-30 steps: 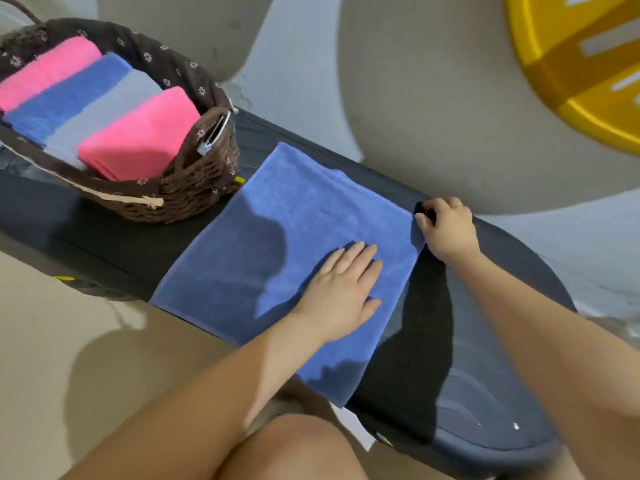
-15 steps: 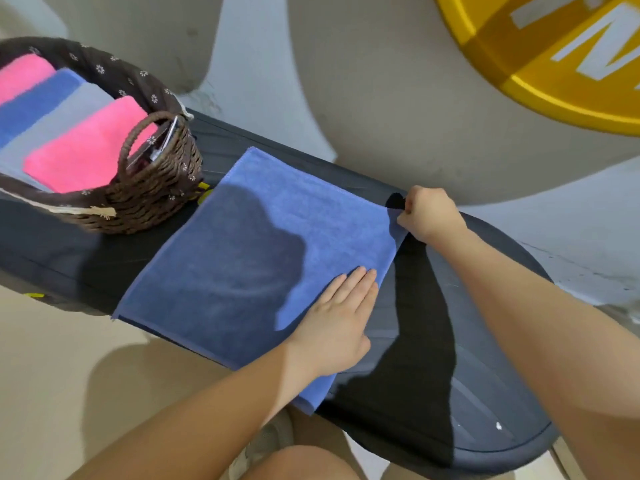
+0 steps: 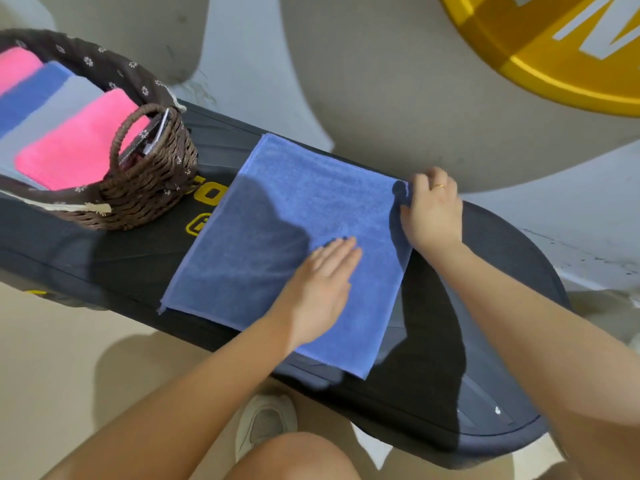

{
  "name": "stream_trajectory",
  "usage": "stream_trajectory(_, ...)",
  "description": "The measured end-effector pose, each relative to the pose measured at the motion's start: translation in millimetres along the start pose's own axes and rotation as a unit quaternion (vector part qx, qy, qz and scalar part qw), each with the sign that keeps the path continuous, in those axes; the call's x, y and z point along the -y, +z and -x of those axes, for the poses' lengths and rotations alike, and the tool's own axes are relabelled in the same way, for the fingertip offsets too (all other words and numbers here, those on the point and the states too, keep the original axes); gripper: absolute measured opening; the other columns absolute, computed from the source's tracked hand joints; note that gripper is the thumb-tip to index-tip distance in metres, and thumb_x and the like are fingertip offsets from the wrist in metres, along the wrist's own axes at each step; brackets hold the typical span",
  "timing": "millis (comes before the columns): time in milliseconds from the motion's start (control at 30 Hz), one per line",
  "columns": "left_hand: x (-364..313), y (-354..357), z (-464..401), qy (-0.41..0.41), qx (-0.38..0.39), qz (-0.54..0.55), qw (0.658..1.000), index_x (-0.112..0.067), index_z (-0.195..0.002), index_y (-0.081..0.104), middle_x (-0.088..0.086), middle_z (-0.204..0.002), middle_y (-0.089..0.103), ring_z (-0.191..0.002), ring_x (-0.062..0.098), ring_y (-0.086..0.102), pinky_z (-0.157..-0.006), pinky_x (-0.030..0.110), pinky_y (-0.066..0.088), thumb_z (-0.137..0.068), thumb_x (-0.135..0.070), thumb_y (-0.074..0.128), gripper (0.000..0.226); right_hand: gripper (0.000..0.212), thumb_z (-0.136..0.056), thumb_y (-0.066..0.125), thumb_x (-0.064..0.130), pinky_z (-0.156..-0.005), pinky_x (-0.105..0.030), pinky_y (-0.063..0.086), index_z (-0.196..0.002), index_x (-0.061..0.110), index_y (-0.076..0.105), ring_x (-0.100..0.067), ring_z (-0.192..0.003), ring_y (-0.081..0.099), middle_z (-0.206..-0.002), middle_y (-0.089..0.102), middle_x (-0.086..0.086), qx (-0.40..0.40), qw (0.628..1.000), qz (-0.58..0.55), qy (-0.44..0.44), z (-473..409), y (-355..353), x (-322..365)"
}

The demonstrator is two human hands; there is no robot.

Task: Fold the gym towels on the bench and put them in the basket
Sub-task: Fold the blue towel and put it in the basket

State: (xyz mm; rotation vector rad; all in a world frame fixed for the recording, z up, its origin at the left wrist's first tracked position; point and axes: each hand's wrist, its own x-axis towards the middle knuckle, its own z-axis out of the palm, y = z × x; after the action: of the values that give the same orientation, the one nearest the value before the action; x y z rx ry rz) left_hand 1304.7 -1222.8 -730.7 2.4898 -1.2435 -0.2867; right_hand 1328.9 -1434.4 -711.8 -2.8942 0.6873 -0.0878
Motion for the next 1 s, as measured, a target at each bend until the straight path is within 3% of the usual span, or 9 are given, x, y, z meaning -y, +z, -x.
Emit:
stream_trajectory(67,12.9,2.2,9.6,-0.036,-0.014,-0.054,0.998,0.002,-0.126,0.052,0.018,-0.135,0.051,-0.123,0.033,0.052,-0.097,0.044,0.044,-0.085,-0.029,0.034,0.055,0.038,-0.078,0.059,0.008,-0.094,-0.048,0.038,-0.115,-0.002,0.054,-0.043,-0.123,0.04,-0.137,0.04,-0.025,0.009,0.998,-0.025,-0.057,26.3,3.1,11.8)
stream_trajectory(167,14.6,9.0,24.8,-0.047,-0.004,-0.105,0.993,-0.001,-0.124,0.055,0.015,-0.133,0.055,-0.119,0.03,0.056,-0.095,0.043,0.047,-0.084,-0.035,0.04,0.055,0.045,-0.076,0.063,0.021,-0.096,-0.052,0.042,-0.113,-0.003,0.057,-0.047,-0.122,0.046,-0.136,0.045,-0.027,0.068,0.981,-0.057,-0.171,63.6,12.5,24.8)
stream_trajectory(300,5.8,17.6,34.9,-0.078,-0.048,-0.088,0.992,0.002,-0.121,0.056,0.017,-0.128,0.058,-0.114,0.031,0.06,-0.091,0.045,0.049,-0.084,-0.026,0.051,0.047,0.068,-0.086,0.029,0.046,-0.112,-0.049,0.024,-0.138,0.004,0.043,-0.038,-0.138,0.033,-0.15,0.033,-0.018,0.19,0.947,-0.012,-0.258,110.7,19.4,22.3)
stream_trajectory(433,-2.0,19.5,49.5,-0.126,-0.09,-0.041,0.987,0.005,-0.113,0.061,0.021,-0.121,0.061,-0.107,0.035,0.063,-0.087,0.046,0.051,-0.083,-0.021,0.038,0.045,0.049,-0.084,0.039,0.036,-0.096,-0.044,0.047,-0.116,0.007,0.062,-0.033,-0.11,0.06,-0.133,0.055,-0.016,0.093,0.931,0.016,-0.352,138.2,14.4,9.7)
stream_trajectory(533,-11.8,21.3,73.5,-0.164,-0.123,-0.022,0.978,0.003,-0.108,0.064,0.02,-0.113,0.063,-0.099,0.037,0.064,-0.083,0.045,0.053,-0.084,-0.02,0.037,0.042,0.039,-0.08,0.045,0.046,-0.078,-0.032,0.039,-0.091,0.013,0.062,-0.024,-0.083,0.057,-0.1,0.065,-0.008,0.024,0.906,-0.012,-0.422,160.2,9.7,4.8)
stream_trajectory(633,-26.4,20.7,93.3,-0.175,-0.141,-0.025,0.974,0.001,-0.101,0.066,0.017,-0.103,0.065,-0.088,0.036,0.065,-0.078,0.041,0.054,-0.086,-0.019,0.037,0.039,0.035,-0.066,0.065,0.05,-0.06,-0.029,0.045,-0.072,0.016,0.062,-0.021,-0.065,0.057,-0.072,0.06,-0.001,0.062,0.909,0.029,-0.411,178.3,4.5,4.1)
stream_trajectory(800,-42.3,14.6,99.9,-0.221,-0.046,0.012,0.974,-0.001,-0.113,0.064,0.017,-0.119,0.06,-0.109,0.035,0.058,-0.092,0.044,0.047,-0.084,-0.044,0.031,0.061,0.029,-0.044,0.08,0.008,-0.047,-0.022,0.023,-0.053,0.013,0.052,-0.022,-0.045,0.047,-0.052,0.049,-0.001,0.055,0.924,-0.007,-0.378,182.2,-3.9,7.8)
stream_trajectory(900,-40.9,9.3,97.7,-0.21,0.005,-0.012,0.978,-0.005,-0.118,0.061,0.015,-0.123,0.056,-0.111,0.034,0.054,-0.088,0.044,0.046,-0.074,-0.061,0.044,0.074,0.017,-0.058,0.069,0.012,-0.046,-0.02,0.022,-0.052,0.011,0.053,-0.022,-0.045,0.05,-0.049,0.051,-0.001,0.079,0.941,-0.075,-0.321,182.6,-8.3,8.9)
stream_trajectory(1000,-38.9,1.5,92.3,-0.191,0.011,-0.063,0.979,-0.007,-0.114,0.061,0.015,-0.114,0.057,-0.099,0.034,0.057,-0.077,0.041,0.047,-0.072,-0.045,0.071,0.058,0.016,-0.081,0.052,0.014,-0.043,-0.022,0.022,-0.066,0.007,0.054,-0.023,-0.062,0.048,-0.061,0.055,-0.005,0.082,0.957,-0.141,-0.241,183.2,-12.7,9.2)
